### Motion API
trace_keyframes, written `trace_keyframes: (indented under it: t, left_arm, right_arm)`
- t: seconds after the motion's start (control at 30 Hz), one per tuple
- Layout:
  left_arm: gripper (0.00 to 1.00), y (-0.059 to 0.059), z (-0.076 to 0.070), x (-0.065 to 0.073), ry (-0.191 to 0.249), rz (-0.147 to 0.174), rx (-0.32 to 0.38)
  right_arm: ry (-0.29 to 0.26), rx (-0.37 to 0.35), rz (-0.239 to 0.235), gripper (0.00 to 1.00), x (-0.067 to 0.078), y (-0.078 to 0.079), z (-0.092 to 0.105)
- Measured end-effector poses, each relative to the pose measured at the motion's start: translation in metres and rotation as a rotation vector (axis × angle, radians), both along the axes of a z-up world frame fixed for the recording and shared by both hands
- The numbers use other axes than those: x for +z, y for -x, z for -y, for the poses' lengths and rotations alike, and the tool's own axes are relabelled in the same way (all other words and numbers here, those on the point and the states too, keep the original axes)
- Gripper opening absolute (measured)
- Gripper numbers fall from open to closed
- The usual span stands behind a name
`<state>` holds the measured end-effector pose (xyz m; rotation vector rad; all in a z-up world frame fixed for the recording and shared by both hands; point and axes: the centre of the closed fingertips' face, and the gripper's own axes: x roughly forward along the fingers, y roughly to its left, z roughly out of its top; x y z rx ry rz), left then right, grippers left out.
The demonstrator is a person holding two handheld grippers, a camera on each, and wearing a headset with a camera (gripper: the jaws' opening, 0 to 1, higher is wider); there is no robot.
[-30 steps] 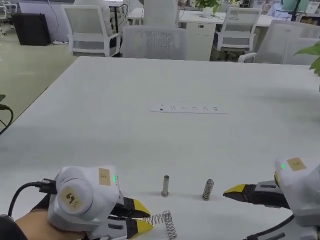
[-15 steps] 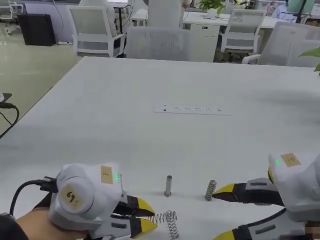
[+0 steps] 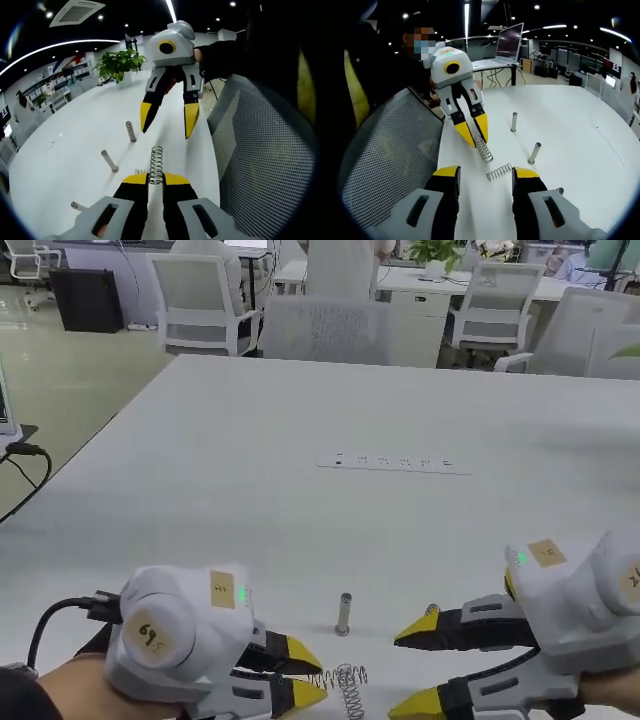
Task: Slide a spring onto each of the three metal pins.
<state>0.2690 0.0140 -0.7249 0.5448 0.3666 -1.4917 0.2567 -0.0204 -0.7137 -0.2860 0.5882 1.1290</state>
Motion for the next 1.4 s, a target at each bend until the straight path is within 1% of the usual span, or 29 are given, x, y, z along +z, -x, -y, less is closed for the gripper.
trace_keyframes:
  t: [0.23, 0.37, 0.7, 0.97, 1.03, 1.23, 1.4]
  left_arm:
    - [0.02, 0.003, 0.002, 0.003, 0.009, 0.003, -0.007]
    - [0.02, 0.005, 0.002, 0.004, 0.013, 0.004, -0.012]
    - [0.02, 0.009, 0.005, 0.009, 0.025, 0.007, -0.023]
    - [0.02, 0.010, 0.006, 0.012, 0.035, 0.007, -0.024]
    - [0.02, 0.011, 0.007, 0.012, 0.039, 0.005, -0.025]
    - [0.02, 0.011, 0.007, 0.013, 0.042, 0.005, -0.024]
    - [0.02, 0.011, 0.007, 0.013, 0.042, 0.005, -0.023]
  right_arm:
    - [0.002, 0.028, -0.010, 0.37, -0.002, 0.001, -0.010]
    - [0.008, 0.041, -0.010, 0.33, -0.004, 0.000, -0.013]
    - [0.015, 0.057, -0.018, 0.26, -0.008, 0.000, -0.020]
    - [0.012, 0.065, -0.022, 0.20, -0.010, 0.001, -0.023]
    - [0.000, 0.056, -0.024, 0.17, -0.009, 0.001, -0.024]
    - [0.004, 0.056, -0.014, 0.11, -0.009, 0.000, -0.024]
    - [0.005, 0.057, -0.011, 0.10, -0.008, 0.000, -0.024]
